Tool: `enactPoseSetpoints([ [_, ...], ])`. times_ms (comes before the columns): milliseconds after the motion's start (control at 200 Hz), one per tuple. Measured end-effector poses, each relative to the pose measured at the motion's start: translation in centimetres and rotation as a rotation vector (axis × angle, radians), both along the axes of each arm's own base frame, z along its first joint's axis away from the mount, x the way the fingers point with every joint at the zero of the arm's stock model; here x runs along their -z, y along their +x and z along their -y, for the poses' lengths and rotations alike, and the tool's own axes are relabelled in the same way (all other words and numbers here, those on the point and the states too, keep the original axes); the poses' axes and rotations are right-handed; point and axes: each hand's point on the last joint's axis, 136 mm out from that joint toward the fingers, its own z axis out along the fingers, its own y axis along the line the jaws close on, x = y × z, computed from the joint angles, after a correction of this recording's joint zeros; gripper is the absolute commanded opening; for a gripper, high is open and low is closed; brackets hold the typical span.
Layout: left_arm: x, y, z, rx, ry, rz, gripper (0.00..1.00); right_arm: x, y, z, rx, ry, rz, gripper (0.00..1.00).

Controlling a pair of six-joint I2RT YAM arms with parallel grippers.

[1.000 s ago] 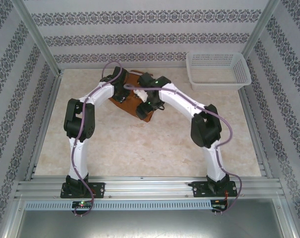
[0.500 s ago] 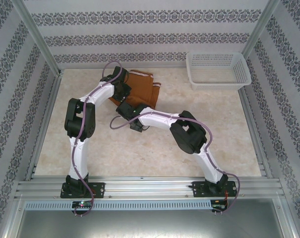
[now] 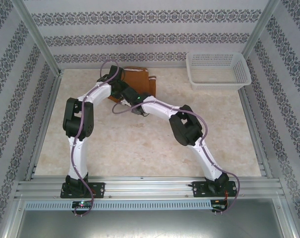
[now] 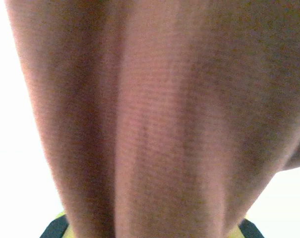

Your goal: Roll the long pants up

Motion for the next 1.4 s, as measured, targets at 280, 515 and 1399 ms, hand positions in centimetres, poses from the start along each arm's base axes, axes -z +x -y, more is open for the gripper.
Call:
enactPoseSetpoints([
  [280, -2.4, -0.1, 1.9, 0.104, -0.045, 0.048, 1.00, -1.2, -1.2, 0.7, 0.083, 0.304, -0.255, 0.00],
  [515, -5.7, -1.0, 1.8, 0.117, -0.052, 0.069, 1.00, -3.4, -3.9, 0.1, 0.196, 0.516, -0.504, 0.00],
  [1399, -8.4, -3.0, 2.2, 0.172, -0.081, 0.078, 1.00, -3.7, -3.3, -0.3, 0.546, 1.176, -1.215, 0.00],
])
